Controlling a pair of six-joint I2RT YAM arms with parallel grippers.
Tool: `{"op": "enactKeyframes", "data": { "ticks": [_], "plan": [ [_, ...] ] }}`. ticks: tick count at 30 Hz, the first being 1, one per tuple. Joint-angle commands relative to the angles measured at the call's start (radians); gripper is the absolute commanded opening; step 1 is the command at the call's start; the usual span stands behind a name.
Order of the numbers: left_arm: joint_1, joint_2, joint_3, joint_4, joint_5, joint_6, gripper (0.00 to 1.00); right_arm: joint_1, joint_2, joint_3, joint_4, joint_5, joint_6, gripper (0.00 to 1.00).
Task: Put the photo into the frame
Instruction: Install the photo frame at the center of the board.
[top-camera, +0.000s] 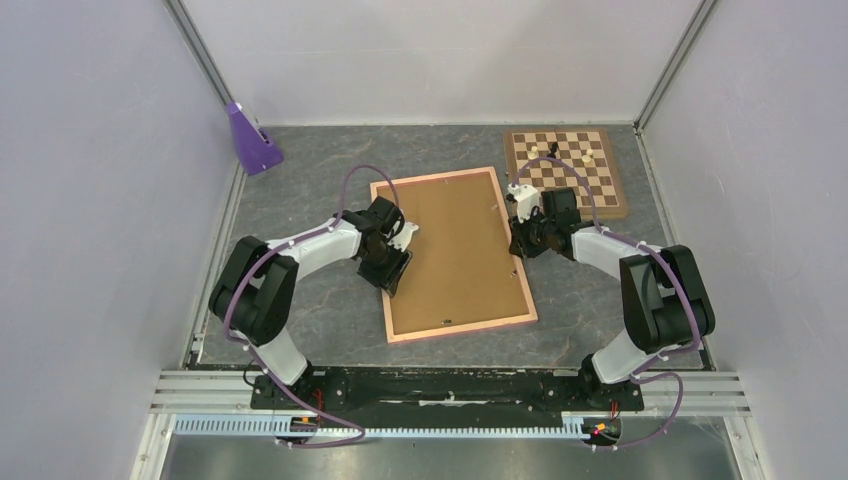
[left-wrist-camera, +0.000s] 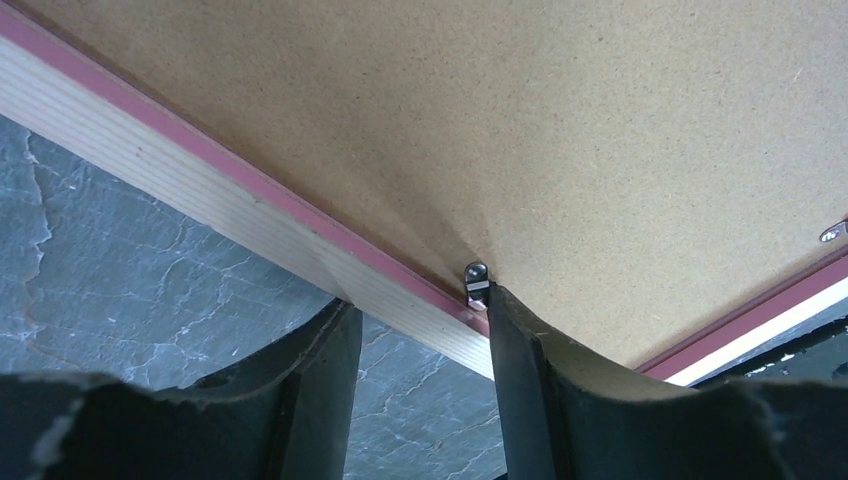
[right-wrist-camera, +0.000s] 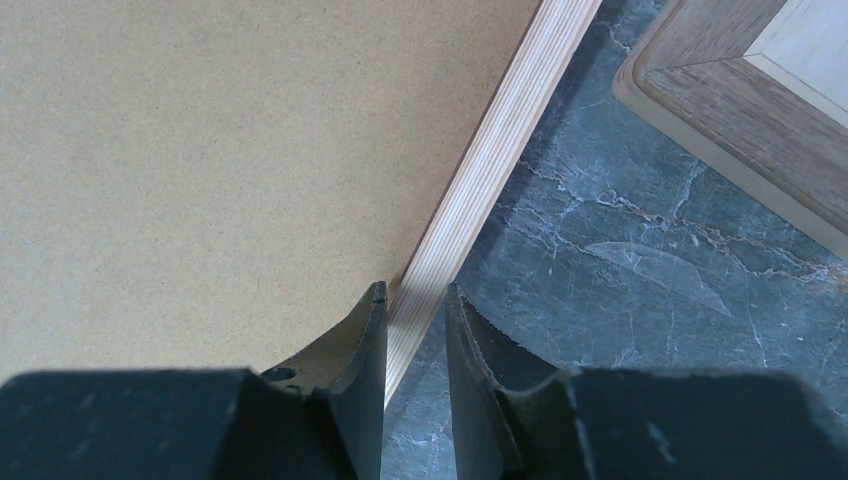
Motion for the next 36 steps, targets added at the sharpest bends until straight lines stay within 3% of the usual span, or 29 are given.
{"op": "enactKeyframes", "data": {
  "ticks": [1,13,22,36],
  "plan": [
    [-0.001,0.045,0.026,0.095,-0.061,0.033,0.56,-0.001,0.008,0.005,0.034,-0.001,-0.052,0.16],
    [0.000,0.045,0.039,0.086,-0.060,0.015,0.67,0.000,0.007,0.006,0.032,-0.001,-0.054,0.16],
    [0.010,0.052,0.034,0.113,-0.094,-0.006,0.68,0.000,0.002,0.006,0.031,-0.004,-0.051,0.16],
    [0.047,0.082,0.057,0.108,-0.027,-0.052,0.69,0.000,0.001,0.006,0.031,-0.004,-0.054,0.16]
  ]
}}
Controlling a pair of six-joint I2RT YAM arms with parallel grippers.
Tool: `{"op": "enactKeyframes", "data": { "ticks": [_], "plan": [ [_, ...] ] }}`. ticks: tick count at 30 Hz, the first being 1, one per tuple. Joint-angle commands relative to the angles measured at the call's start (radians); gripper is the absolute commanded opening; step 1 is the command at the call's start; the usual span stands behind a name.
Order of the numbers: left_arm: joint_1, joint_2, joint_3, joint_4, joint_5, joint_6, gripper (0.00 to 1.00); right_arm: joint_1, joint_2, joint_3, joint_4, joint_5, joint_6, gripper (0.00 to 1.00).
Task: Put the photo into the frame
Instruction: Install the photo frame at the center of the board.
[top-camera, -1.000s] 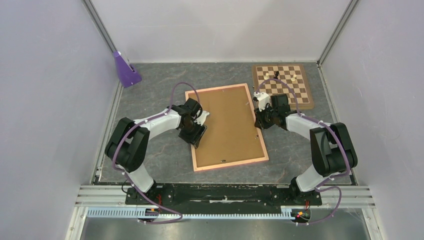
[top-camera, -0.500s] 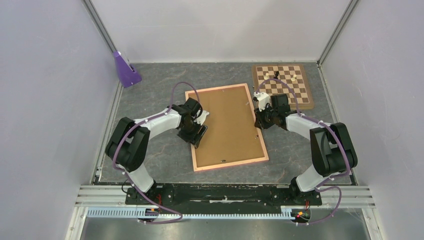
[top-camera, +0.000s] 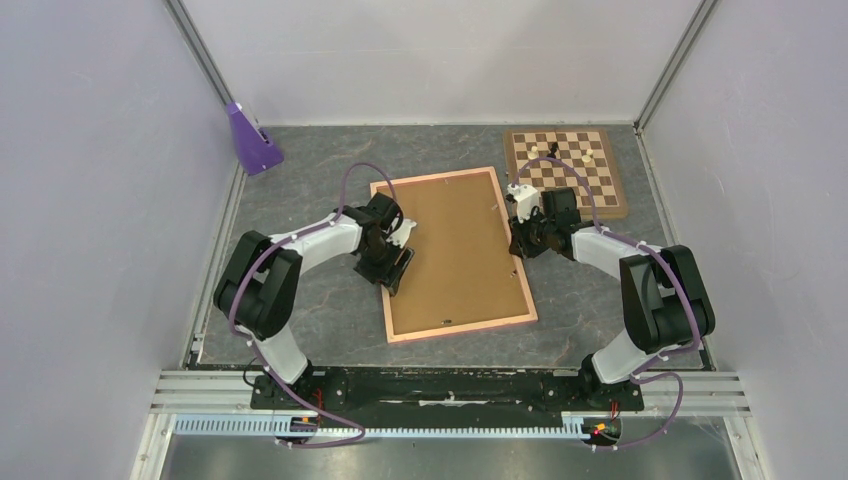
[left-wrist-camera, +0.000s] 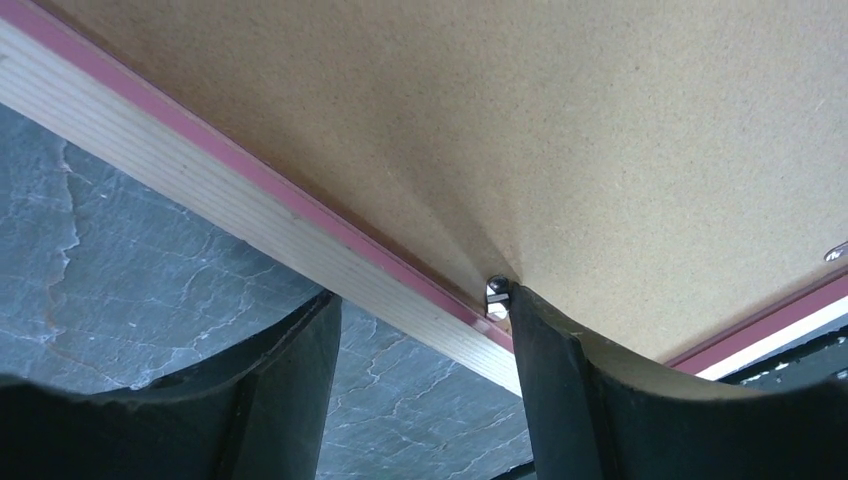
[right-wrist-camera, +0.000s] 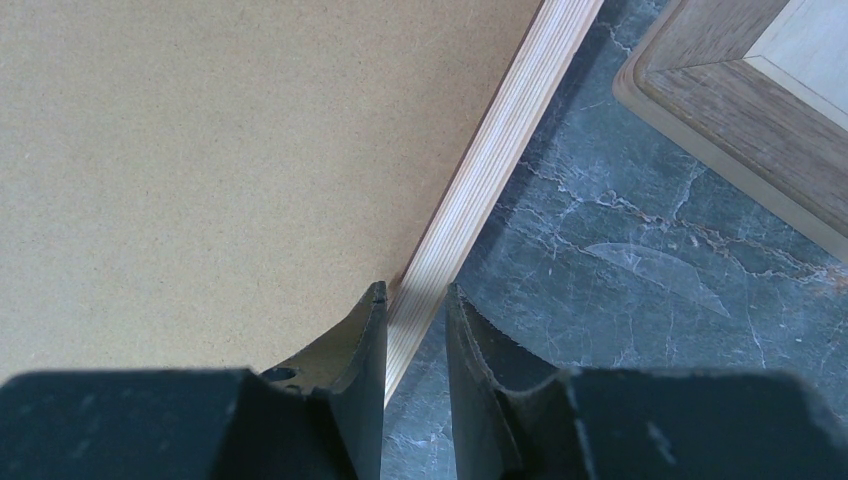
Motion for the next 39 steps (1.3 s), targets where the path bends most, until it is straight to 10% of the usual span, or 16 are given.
{"op": "enactKeyframes", "data": {
  "ticks": [1,39],
  "plan": [
    [0.026,0.035,0.016,0.141,-0.023,-0.055,0.70,0.000,0.001,0.006,0.031,-0.003,-0.049,0.16],
    [0.030,-0.066,-0.035,0.035,0.042,0.080,0.71,0.000,-0.004,0.005,0.031,0.000,-0.049,0.15]
  ]
}}
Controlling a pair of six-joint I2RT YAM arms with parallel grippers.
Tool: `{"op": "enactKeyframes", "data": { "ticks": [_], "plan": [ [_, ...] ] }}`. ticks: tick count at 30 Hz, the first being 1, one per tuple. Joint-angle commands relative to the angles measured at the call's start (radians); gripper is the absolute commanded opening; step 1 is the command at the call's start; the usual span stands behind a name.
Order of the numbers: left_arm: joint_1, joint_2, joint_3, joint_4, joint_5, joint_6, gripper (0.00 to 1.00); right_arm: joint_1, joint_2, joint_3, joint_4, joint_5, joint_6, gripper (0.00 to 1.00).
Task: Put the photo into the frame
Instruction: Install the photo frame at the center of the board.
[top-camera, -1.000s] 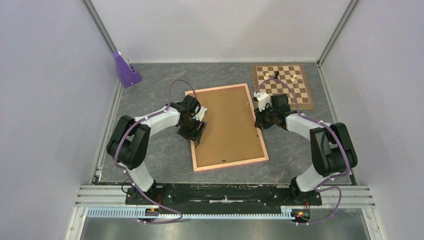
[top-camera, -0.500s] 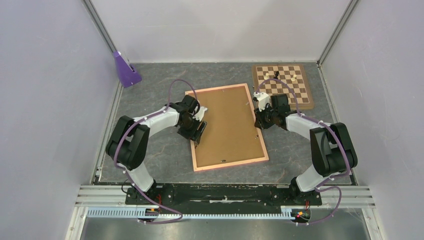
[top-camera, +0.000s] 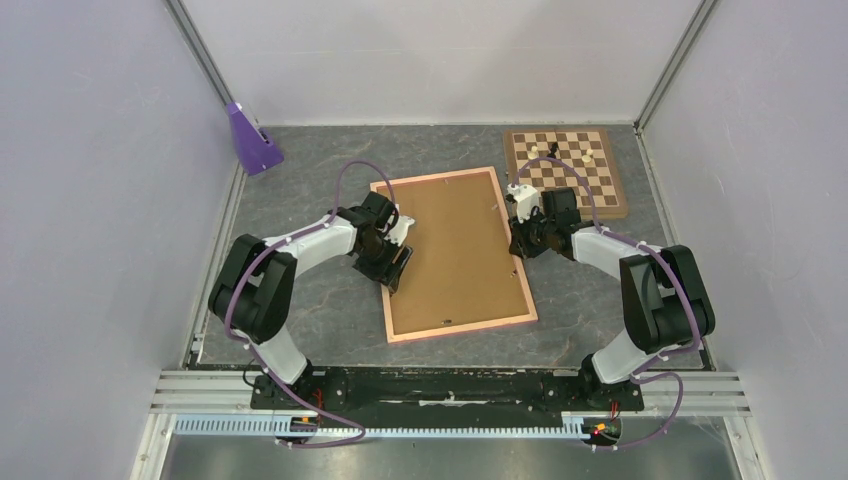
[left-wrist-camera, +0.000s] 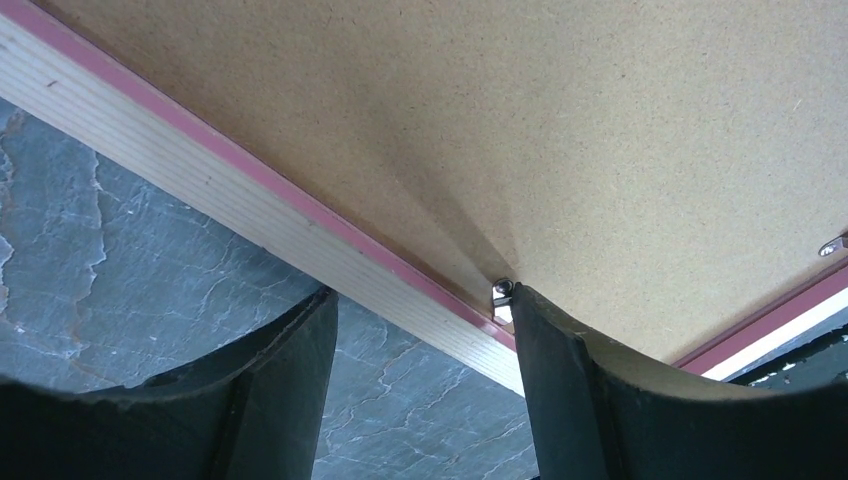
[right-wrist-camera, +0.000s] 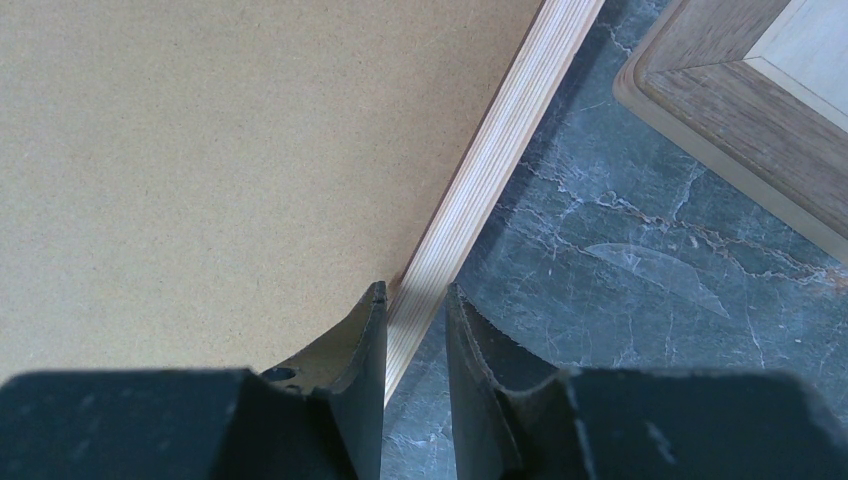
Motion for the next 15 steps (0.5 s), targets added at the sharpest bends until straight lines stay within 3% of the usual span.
{"op": "enactKeyframes", "data": {
  "ticks": [1,15],
  "plan": [
    [0.005,-0.030,-0.006,-0.012,0.008,0.049,0.70,0.000,-0.003,0.004,0.031,-0.001,-0.045,0.15],
    [-0.004,-0.015,-0.014,-0.018,0.022,0.050,0.69,0.000,0.000,0.009,0.031,0.001,-0.046,0.16]
  ]
}}
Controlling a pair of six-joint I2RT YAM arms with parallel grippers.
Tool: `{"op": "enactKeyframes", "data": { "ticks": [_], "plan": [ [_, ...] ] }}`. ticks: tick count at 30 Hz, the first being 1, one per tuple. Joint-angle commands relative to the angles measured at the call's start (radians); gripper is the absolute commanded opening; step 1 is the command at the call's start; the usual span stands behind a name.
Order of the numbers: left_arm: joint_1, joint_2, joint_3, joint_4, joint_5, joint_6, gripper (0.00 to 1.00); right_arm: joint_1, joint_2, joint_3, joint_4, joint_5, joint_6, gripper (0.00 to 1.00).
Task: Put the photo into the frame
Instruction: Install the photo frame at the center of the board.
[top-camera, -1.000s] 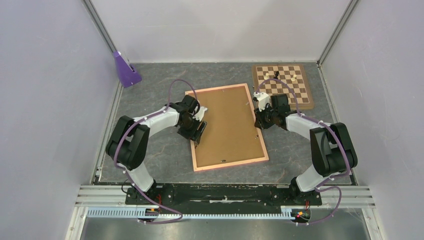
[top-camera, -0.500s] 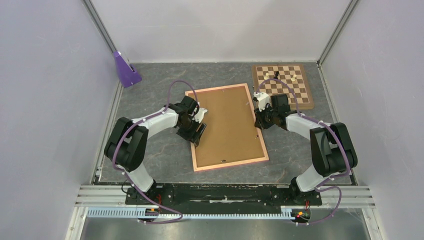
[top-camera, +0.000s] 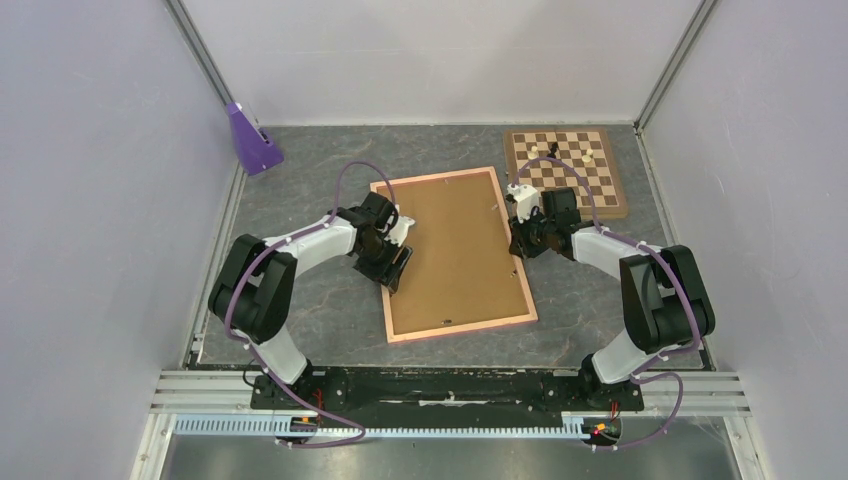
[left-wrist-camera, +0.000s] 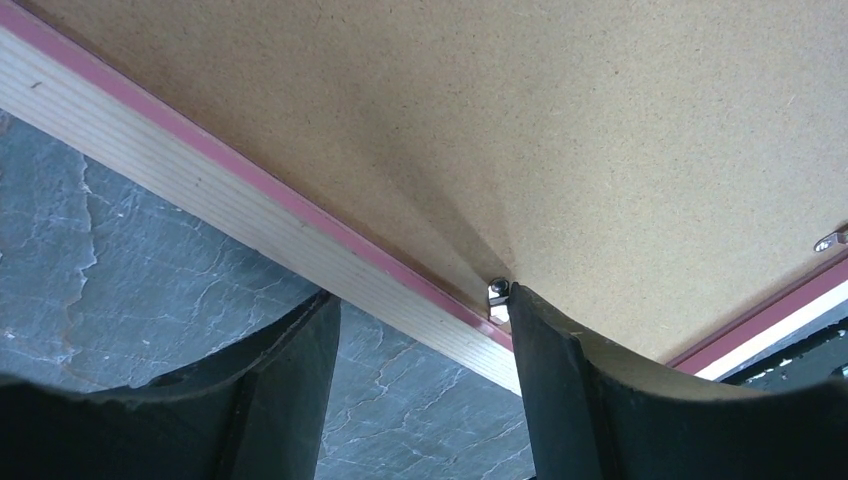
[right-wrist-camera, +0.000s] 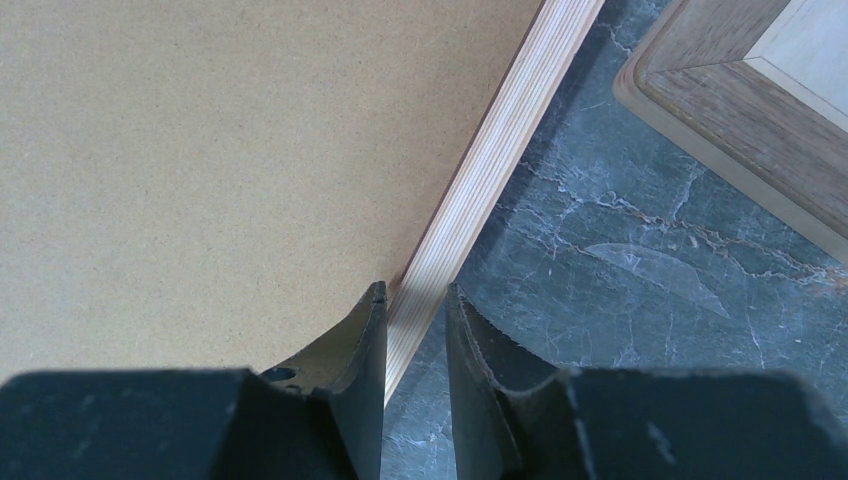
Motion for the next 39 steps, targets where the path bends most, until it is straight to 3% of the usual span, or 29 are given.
{"op": "enactKeyframes", "data": {
  "ticks": [1,10,17,30,34,39],
  "plan": [
    [-0.005,-0.014,-0.010,-0.019,0.007,0.043,0.69,0.000,-0.001,0.009,0.031,0.001,-0.046,0.16],
    [-0.047,-0.037,-0.022,-0.012,-0.068,0.049,0.69,0.000,0.000,0.010,0.031,0.001,-0.044,0.15],
    [-0.047,-0.040,-0.033,0.000,-0.096,0.050,0.59,0.000,0.001,0.009,0.031,-0.001,-0.044,0.15],
    [-0.048,-0.029,-0.035,0.007,-0.079,0.075,0.21,0.000,0.004,0.013,0.032,0.007,-0.054,0.15],
    [-0.051,-0.031,-0.036,0.007,-0.082,0.088,0.03,0.000,0.008,0.018,0.030,0.018,-0.065,0.15],
    [-0.064,-0.025,-0.035,0.003,-0.088,0.105,0.02,0.000,0.010,0.029,0.028,0.038,-0.082,0.14]
  ]
}}
